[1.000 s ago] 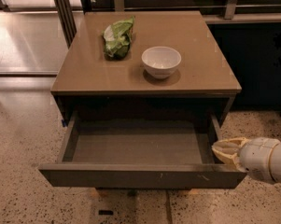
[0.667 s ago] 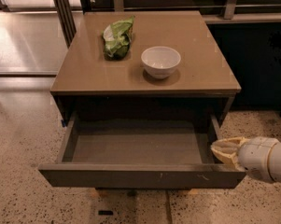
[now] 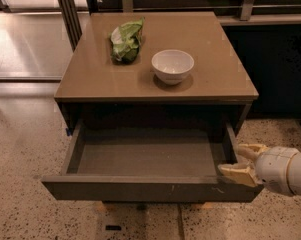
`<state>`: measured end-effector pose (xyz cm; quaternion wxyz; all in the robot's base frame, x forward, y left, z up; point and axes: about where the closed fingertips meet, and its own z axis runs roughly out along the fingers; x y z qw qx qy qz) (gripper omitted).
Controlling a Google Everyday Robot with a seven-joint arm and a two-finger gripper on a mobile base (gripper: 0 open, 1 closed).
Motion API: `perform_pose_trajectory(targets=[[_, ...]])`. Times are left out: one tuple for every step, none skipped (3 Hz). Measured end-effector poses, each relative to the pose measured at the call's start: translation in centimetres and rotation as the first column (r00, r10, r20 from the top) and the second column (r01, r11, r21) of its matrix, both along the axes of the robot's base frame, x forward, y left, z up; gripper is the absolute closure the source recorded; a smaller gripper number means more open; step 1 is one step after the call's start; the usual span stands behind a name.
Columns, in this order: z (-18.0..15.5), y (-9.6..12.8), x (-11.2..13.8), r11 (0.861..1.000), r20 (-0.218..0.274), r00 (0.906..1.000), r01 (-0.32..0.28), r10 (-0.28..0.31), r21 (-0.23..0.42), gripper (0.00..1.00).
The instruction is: Open top drawer
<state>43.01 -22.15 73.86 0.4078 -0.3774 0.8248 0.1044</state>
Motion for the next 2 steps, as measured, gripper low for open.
perform_pose_trajectory(targets=[[0.00, 0.00, 0.00, 1.000, 0.000, 1.0000, 0.000, 0.000, 0.000, 0.00], [0.00, 0.00, 0.00, 1.000, 0.000, 1.0000, 0.000, 0.000, 0.000, 0.00]])
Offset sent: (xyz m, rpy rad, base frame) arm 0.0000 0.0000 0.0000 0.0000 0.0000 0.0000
